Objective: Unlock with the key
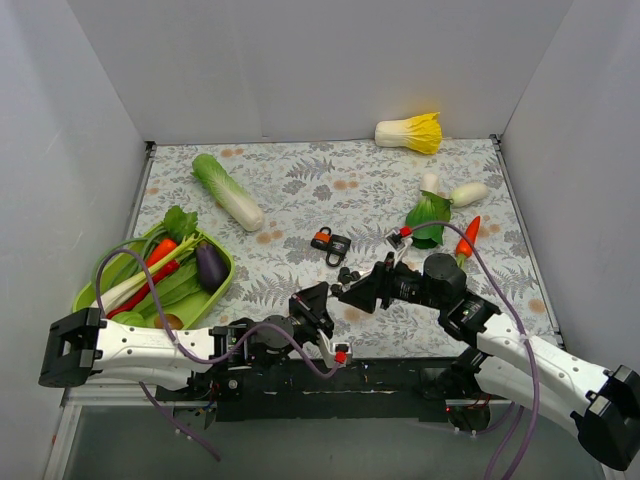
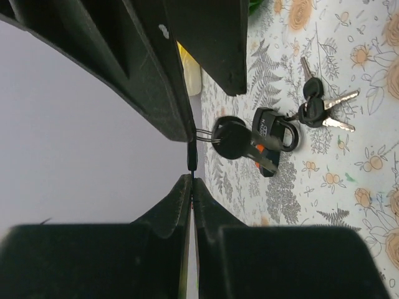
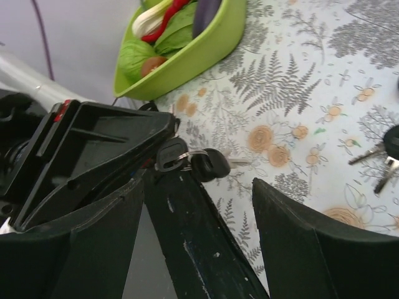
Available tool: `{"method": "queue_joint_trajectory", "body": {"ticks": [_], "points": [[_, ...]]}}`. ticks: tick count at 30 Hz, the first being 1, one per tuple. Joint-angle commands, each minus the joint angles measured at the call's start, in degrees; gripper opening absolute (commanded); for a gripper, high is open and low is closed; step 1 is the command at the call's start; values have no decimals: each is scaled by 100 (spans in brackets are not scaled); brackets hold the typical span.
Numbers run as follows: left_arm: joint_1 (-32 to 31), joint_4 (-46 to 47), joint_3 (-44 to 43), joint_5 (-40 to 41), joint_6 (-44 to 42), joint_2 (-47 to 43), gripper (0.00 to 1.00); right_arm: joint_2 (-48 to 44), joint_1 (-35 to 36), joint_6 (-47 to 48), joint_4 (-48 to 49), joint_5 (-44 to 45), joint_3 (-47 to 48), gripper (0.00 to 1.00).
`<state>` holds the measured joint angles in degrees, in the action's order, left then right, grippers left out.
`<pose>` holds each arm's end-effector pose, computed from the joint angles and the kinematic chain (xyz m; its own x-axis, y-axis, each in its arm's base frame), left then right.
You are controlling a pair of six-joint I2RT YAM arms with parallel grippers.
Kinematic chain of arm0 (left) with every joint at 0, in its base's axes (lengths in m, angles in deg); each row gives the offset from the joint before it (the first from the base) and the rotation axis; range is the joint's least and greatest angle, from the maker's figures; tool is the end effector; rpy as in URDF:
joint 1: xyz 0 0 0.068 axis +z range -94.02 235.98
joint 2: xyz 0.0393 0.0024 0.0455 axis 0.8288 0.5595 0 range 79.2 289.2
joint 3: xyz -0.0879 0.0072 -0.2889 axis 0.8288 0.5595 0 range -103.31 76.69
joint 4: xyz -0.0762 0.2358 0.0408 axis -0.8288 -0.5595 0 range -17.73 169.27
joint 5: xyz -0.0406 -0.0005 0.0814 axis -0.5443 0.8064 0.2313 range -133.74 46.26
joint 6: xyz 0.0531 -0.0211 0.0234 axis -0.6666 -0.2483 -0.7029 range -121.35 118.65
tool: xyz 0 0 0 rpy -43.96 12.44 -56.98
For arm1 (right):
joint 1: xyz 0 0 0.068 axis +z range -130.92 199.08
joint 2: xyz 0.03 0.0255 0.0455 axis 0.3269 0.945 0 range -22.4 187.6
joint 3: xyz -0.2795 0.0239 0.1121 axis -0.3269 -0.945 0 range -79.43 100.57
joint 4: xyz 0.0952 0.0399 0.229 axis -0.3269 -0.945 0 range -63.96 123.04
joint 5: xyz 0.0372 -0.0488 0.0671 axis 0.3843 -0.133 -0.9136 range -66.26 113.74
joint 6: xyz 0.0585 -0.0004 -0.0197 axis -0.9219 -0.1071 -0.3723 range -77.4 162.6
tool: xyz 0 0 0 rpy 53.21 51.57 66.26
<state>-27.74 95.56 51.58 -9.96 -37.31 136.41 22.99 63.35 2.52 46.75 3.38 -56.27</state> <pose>0.0475 -0.1953 0.2566 0.4266 0.5848 -0.6899 0.6389 0.3450 0.6875 0.1098 0.1296 0.2726 -0.6610 0.1985 -0.7236 -0.6211 0.3965 0.6761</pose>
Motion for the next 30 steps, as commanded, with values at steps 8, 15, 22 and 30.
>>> {"method": "queue_joint_trajectory", "body": {"ticks": [8, 15, 22, 30], "points": [[-47, 375, -311, -38, -183, -307, 0, -398, -15, 613, -43, -742, 610, 78], [-267, 58, -320, 85, -25, -491, 0, -461, -68, 940, -887, -871, 1243, 82], [-382, 23, -338, 50, -86, -474, 0, -74, -68, 984, -914, -1550, 1463, 81], [-496, 172, -390, 102, -305, -334, 0, 295, -68, 1054, -915, -1831, 1516, 79]]}}
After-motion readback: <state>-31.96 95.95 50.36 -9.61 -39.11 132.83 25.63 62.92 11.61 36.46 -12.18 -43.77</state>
